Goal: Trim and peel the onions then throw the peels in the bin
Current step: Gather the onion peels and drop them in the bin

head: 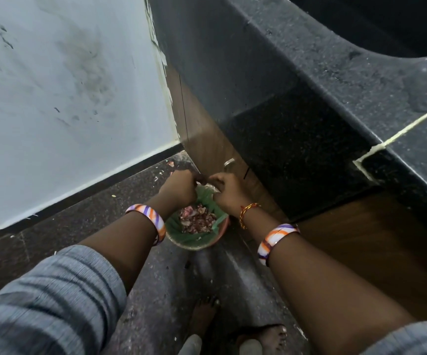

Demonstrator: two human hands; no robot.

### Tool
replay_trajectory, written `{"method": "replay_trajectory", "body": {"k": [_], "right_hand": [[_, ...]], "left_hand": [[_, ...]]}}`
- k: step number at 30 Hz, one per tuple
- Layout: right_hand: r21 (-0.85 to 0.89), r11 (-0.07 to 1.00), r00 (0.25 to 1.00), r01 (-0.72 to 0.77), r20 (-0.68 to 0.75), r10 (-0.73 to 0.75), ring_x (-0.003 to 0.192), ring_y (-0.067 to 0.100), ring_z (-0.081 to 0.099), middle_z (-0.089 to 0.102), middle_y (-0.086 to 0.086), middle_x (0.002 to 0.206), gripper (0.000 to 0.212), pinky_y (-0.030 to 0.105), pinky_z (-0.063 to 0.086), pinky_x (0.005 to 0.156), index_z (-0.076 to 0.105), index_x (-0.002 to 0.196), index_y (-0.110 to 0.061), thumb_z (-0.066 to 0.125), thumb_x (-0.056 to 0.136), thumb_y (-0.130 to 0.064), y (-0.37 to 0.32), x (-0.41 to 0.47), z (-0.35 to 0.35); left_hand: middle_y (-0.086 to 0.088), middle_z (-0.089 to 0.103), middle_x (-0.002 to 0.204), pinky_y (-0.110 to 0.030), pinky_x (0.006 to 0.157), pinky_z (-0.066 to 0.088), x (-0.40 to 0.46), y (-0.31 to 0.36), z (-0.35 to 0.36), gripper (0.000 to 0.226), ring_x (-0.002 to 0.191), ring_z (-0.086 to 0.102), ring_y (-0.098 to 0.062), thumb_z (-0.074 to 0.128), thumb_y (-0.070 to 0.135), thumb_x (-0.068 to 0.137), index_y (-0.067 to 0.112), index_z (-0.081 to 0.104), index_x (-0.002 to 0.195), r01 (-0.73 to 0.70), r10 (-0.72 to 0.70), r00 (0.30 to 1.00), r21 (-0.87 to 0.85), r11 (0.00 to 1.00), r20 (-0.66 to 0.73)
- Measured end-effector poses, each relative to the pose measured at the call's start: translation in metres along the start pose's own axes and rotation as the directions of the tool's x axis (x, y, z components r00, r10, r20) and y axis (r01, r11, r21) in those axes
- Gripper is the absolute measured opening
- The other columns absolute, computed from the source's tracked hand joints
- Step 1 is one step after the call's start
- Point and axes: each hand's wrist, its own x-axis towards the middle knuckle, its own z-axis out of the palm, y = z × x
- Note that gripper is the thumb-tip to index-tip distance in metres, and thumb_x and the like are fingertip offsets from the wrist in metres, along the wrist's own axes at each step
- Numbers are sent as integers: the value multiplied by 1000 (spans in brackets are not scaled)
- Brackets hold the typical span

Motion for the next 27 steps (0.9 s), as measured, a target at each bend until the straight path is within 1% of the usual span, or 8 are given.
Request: {"method": "replay_trajectory", "body": {"k": [4,8,11,13,15,19,23,27], "right_hand": [[-117,993,1000,-7,12,8,115,28,55,61,16,119,38,38,46,97,61,115,-6,55,81,8,0,-6,0],[-252,968,1000,5,26,2,112,30,56,62,18,117,28,33,46,92,64,109,-3,49,86,3,-14,-20,-15],[-413,911,981,18,184,64,112,32,55,58,20,121,28,37,47,94,61,113,1,51,88,0,-33,-35,-31],[-494,868,951,41,285,117,108,33,57,58,19,120,27,36,50,90,60,113,-1,51,89,-5,-47,-47,-48],[-530,847,921,50,352,165,87,30,62,62,15,107,16,28,54,71,61,102,-3,51,89,-6,-64,-60,-67],[-446,894,858,-40,444,260,63,28,61,61,20,83,18,34,56,59,57,95,6,41,89,10,-100,-88,-115],[-407,912,876,-60,416,243,36,7,56,54,10,69,26,18,50,40,48,75,-4,34,96,2,-131,-124,-182],[-390,918,950,-79,250,188,42,8,53,54,7,66,25,15,48,40,52,75,-9,40,94,2,-140,-168,-257]], "left_hand": [[-16,70,103,-35,89,50,-4,5,-3,27,95,66,-30,55,0,81,6,67,105,-11,12,999,-14,1000,40],[-20,69,95,-32,70,52,-14,28,-22,24,76,62,-27,57,15,88,-4,65,100,-22,12,972,39,999,235],[-14,65,104,-21,53,46,-17,51,-39,28,82,60,-23,54,9,88,5,60,115,-57,-45,871,193,980,489],[-10,60,106,-22,58,49,-18,67,-51,29,94,63,-27,51,4,89,11,57,117,-80,-113,766,269,960,633],[-6,59,104,-25,66,50,-21,86,-69,24,94,63,-24,48,2,90,16,58,106,-108,-146,687,299,948,712],[-2,63,102,-22,65,50,-36,140,-116,25,71,62,-8,45,-3,90,15,62,95,-238,-82,614,283,929,785],[1,67,91,-14,55,51,-53,211,-163,26,62,64,1,43,-1,91,14,64,92,-410,6,569,277,869,822],[8,68,77,-13,55,50,-70,292,-187,18,66,65,2,50,8,91,18,65,87,-570,201,602,241,785,773]]}}
